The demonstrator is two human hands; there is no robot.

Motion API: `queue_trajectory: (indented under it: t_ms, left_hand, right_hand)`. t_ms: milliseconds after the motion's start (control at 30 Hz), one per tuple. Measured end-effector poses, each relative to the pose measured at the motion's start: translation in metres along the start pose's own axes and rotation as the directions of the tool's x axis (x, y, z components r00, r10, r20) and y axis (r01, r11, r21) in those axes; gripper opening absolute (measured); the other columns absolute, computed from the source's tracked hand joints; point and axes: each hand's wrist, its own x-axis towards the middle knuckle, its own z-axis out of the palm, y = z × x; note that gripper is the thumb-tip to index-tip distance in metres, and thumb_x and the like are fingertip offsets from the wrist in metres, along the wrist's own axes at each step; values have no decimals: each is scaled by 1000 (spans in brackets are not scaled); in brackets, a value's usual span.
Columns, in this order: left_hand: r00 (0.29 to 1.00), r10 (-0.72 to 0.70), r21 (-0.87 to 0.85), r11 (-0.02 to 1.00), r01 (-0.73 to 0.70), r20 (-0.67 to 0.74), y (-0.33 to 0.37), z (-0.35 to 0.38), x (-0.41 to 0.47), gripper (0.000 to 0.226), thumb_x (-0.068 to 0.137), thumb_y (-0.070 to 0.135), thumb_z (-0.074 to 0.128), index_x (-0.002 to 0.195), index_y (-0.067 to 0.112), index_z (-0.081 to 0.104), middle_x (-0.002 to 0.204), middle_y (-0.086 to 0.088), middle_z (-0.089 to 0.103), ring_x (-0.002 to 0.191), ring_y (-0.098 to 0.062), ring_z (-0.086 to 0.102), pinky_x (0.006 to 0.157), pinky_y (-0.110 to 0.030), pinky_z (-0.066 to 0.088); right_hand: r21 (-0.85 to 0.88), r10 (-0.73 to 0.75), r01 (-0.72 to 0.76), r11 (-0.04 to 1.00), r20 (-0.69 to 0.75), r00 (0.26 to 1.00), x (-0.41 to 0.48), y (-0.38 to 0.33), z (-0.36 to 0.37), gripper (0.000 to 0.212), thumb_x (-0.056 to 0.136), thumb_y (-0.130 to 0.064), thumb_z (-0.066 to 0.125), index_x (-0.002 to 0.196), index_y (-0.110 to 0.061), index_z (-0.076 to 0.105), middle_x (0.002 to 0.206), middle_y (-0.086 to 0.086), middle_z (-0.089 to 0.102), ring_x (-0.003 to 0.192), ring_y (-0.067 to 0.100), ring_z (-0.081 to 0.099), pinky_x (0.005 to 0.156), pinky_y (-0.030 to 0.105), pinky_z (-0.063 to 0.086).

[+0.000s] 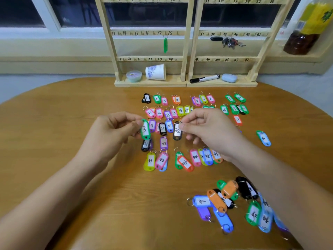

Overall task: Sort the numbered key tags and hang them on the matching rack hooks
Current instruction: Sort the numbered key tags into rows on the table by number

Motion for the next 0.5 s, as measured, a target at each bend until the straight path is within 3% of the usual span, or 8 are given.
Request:
queue_trajectory:
  t_ms: [100,200,300,367,500]
  left_hand:
    - [999,-21,-52,998,20,-28,-7,-2,3,10,100,17,73,100,17,83,86,-16,78,77,-20,61,64,-31,44]
    - [999,-39,-91,995,37,-25,-15,1,3,11,100,17,72,98,17,83,85,-19,75,75,-20,58,64,-32,41]
    - [997,-72,-130,989,68,-26,-19,4,3,9,100,16,72,98,14,81,79,-11,75,70,-12,60,59,-20,44]
    - [996,-81,-129,989,77,-27,-21,5,3,8,99,17,73,98,14,81,77,-10,74,68,-11,57,58,-19,43]
    - [996,-86,-116,990,83,-18,-21,4,3,6,97,16,75,96,13,81,84,-24,72,69,-14,57,61,-22,45]
  right_hand:
    - [-28,11,-11,1000,1,1000,12,1,7,9,92,-13,82,94,-9,76,82,16,77,64,15,69,53,27,52]
    - [-112,53,-49,992,28,998,21,8,13,8,91,-17,84,91,-14,76,74,5,76,62,11,69,52,28,50]
    - [-229,108,-88,969,76,991,26,12,20,10,91,-19,85,91,-18,75,73,-1,77,61,9,69,54,31,49]
    - [-267,129,-99,959,97,987,29,12,25,11,91,-21,85,93,-19,74,76,-3,79,61,8,69,57,31,52]
    - [-341,121,-82,936,95,988,33,9,32,13,89,-23,87,90,-19,75,78,0,78,61,10,68,61,32,55]
